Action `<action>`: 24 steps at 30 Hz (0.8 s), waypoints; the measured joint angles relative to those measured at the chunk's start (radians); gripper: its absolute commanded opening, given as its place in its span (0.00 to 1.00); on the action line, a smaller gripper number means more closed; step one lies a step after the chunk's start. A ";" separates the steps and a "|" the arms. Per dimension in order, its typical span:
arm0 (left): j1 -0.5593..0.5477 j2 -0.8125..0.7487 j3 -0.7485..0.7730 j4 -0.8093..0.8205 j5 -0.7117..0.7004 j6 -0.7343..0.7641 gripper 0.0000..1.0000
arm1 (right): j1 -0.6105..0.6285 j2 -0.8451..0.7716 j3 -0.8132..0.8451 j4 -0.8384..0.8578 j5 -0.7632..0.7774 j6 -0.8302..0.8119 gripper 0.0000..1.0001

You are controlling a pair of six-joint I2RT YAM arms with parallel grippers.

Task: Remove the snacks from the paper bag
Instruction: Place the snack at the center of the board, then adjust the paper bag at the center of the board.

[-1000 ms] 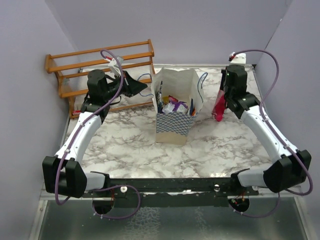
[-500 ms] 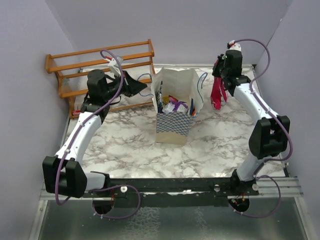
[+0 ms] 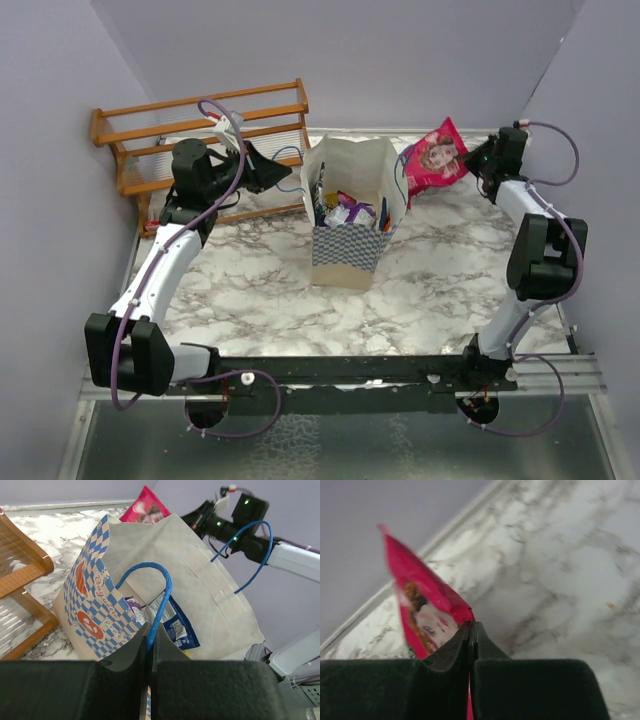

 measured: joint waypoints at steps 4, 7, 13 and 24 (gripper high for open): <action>0.001 0.000 0.000 0.010 0.011 0.001 0.00 | -0.090 0.028 -0.131 0.011 -0.016 0.035 0.36; 0.001 0.000 0.000 0.011 0.018 0.002 0.00 | -0.120 0.028 -0.184 0.005 -0.025 0.013 0.53; 0.001 0.000 0.053 -0.026 0.018 -0.020 0.06 | -0.121 0.001 -0.182 -0.057 -0.073 -0.092 0.83; 0.001 0.002 0.079 -0.013 0.018 -0.191 0.16 | -0.119 -0.306 -0.154 -0.261 -0.356 -0.200 0.84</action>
